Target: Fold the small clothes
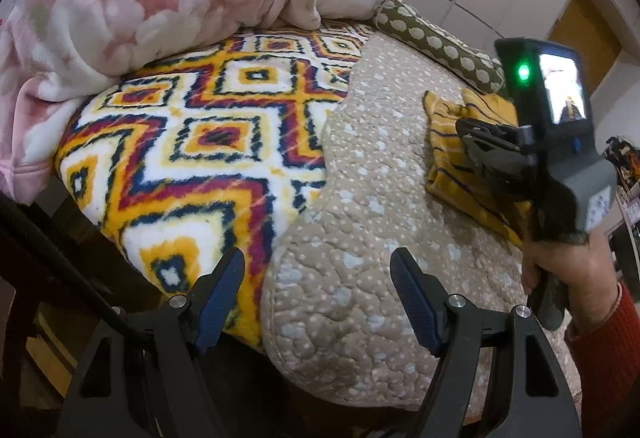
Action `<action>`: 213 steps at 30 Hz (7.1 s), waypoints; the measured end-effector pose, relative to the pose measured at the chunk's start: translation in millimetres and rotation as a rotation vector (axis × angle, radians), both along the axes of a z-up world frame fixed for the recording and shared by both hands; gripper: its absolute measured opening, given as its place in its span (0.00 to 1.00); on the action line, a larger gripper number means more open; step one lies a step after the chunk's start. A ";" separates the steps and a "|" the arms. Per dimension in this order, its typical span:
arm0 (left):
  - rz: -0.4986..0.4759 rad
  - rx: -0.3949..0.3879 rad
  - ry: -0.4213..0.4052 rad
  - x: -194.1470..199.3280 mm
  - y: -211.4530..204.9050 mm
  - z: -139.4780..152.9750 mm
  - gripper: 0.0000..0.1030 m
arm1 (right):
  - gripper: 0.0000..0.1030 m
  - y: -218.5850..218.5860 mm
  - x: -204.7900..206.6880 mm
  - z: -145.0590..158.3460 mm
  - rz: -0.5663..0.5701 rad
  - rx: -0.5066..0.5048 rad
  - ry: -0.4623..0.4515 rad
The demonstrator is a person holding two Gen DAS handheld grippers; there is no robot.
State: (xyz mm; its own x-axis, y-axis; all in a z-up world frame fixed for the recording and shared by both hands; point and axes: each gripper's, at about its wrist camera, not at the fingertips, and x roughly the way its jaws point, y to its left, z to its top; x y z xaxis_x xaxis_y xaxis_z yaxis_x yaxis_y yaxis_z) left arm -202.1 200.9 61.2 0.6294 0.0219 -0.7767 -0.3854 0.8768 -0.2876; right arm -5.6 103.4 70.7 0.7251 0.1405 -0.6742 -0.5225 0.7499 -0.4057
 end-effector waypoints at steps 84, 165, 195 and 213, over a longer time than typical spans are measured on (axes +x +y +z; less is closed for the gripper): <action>-0.361 0.414 0.157 208.3 -160.6 2.5 0.75 | 0.70 -272.4 -6.7 10.6 -0.344 0.205 0.197; -0.124 0.427 -0.419 21.1 -186.1 132.9 1.00 | 0.15 -214.9 -0.1 -23.3 -0.017 0.860 0.667; -0.314 0.391 -0.175 6.5 -264.0 65.1 1.00 | 0.63 -361.6 -108.0 13.7 -0.521 0.468 0.210; -0.320 0.379 -0.052 9.6 -268.9 39.1 1.00 | 0.71 -355.6 -127.7 -7.6 -0.545 0.293 0.186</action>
